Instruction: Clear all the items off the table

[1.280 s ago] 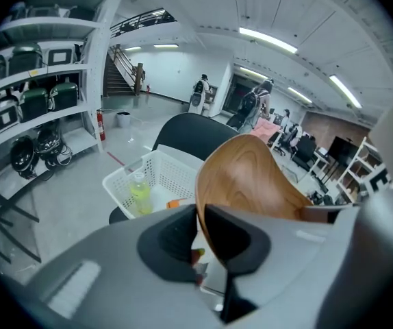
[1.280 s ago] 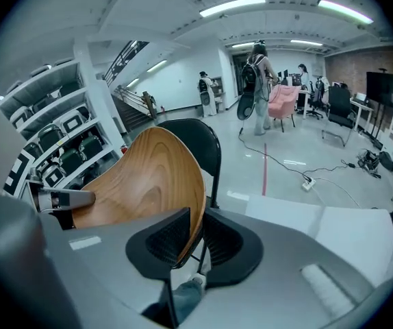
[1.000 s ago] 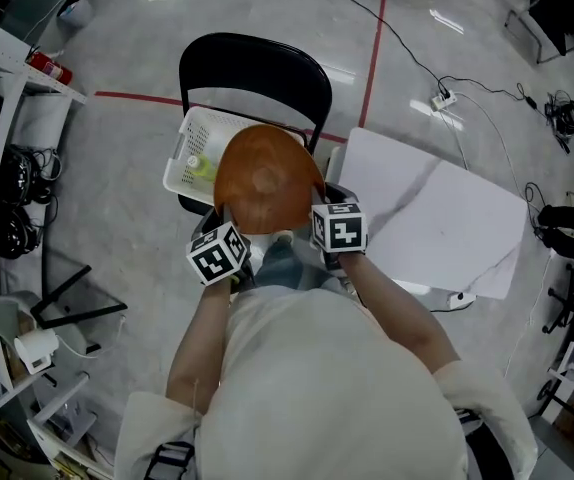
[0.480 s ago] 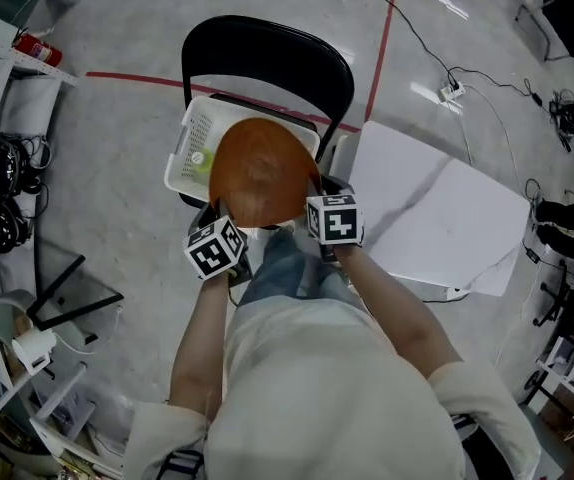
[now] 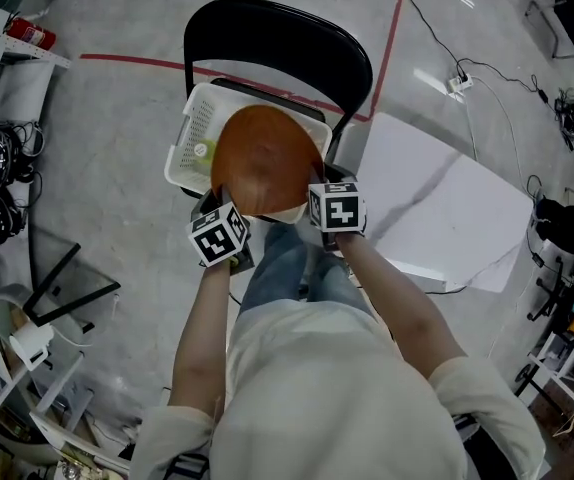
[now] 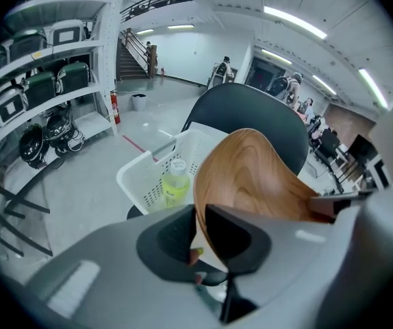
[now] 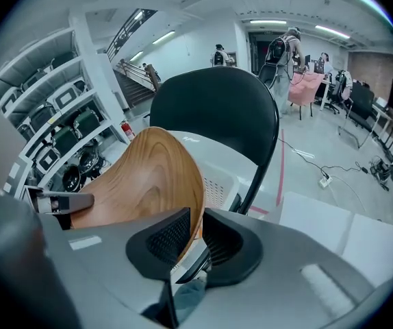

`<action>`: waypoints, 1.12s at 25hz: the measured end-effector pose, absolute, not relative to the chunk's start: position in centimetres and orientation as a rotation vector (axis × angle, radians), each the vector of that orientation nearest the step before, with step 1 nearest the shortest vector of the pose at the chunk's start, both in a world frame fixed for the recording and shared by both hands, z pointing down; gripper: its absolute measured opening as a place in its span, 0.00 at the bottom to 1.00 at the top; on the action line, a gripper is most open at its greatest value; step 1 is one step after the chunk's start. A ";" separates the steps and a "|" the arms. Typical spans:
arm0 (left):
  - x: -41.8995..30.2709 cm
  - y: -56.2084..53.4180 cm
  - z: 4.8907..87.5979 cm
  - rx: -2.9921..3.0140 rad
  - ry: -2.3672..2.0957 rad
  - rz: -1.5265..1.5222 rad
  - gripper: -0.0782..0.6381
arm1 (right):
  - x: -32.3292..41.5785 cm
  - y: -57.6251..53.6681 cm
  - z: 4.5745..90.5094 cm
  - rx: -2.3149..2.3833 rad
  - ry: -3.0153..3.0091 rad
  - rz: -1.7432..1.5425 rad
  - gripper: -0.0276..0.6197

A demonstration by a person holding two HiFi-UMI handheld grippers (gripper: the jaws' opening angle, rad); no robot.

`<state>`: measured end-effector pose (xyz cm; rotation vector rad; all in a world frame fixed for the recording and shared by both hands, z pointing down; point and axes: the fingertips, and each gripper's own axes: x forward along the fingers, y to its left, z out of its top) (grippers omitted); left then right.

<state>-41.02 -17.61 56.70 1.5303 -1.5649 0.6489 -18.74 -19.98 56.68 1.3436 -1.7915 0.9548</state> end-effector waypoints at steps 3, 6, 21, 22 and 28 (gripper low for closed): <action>-41.3 -18.0 57.3 1.525 -1.568 0.662 0.18 | -19.0 -20.4 57.2 1.339 -1.788 0.957 0.13; -41.6 -18.0 57.9 1.534 -1.556 0.704 0.19 | -19.5 -20.8 57.5 1.328 -1.802 0.957 0.13; -40.8 -18.8 56.8 1.631 -1.513 0.709 0.31 | -22.1 -21.7 56.5 1.291 -1.886 0.863 0.10; -40.9 -18.8 56.7 1.634 -1.511 0.710 0.30 | -22.2 -21.6 56.5 1.292 -1.884 0.865 0.10; -40.5 -18.7 55.9 1.658 -1.507 0.710 0.25 | -21.7 -21.0 55.8 1.313 -1.880 0.866 0.10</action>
